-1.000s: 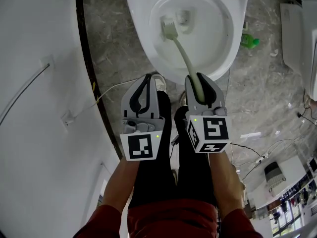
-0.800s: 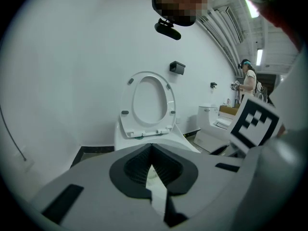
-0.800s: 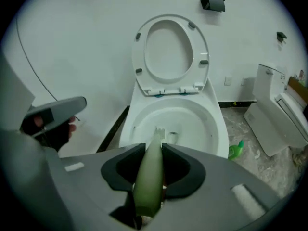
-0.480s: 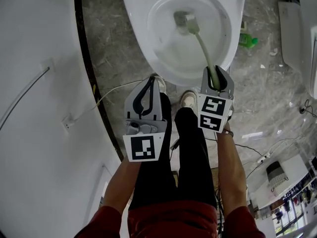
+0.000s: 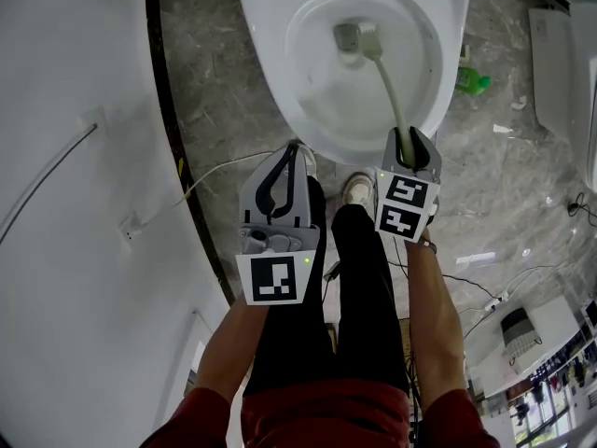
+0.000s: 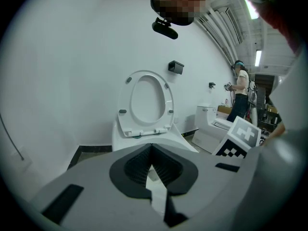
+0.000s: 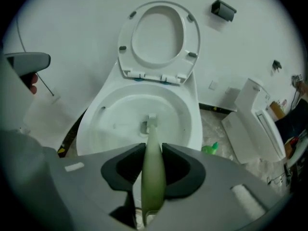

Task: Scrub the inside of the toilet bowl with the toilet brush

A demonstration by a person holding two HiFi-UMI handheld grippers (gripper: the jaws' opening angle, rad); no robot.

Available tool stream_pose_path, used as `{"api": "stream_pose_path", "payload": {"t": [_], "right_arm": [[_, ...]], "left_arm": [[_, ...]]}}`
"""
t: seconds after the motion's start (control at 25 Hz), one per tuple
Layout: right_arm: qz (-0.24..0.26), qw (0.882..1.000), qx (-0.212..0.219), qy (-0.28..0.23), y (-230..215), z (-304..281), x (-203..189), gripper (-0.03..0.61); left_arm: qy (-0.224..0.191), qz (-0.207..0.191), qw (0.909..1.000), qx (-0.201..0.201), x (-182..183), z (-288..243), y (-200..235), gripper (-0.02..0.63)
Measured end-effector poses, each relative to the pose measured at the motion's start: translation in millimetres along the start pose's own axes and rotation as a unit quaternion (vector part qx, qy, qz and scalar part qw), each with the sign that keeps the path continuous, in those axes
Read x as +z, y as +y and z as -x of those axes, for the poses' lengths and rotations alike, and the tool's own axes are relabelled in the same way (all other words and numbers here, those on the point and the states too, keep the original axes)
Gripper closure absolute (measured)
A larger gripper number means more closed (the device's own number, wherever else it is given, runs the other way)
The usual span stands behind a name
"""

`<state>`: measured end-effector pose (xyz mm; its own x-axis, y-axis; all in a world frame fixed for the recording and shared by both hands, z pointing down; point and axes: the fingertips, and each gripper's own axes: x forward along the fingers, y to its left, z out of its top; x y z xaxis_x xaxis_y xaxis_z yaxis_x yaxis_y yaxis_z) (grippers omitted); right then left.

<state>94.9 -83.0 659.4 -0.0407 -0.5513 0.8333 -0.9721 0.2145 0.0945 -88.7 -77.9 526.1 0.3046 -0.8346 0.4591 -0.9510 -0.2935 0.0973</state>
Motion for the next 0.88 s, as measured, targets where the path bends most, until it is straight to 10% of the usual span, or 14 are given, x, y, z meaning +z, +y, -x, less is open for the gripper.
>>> {"api": "stream_pose_path", "payload": {"t": [0.2, 0.52, 0.88], "right_arm": [[-0.088, 0.992, 0.078, 0.043, 48.3, -6.1, -13.2, 0.460], [-0.227, 0.953, 0.200, -0.024, 68.1, 36.5, 40.8, 0.457], [-0.163, 0.982, 0.095, 0.023, 42.0, -9.7, 5.1, 0.459]], "left_arm": [[0.010, -0.002, 0.9999, 0.007, -8.1, 2.8, 8.0, 0.609], [0.011, 0.010, 0.9997, 0.017, -6.8, -1.0, 19.0, 0.607], [0.002, 0.007, 1.0000, -0.004, 6.7, -20.3, 33.1, 0.608]]}}
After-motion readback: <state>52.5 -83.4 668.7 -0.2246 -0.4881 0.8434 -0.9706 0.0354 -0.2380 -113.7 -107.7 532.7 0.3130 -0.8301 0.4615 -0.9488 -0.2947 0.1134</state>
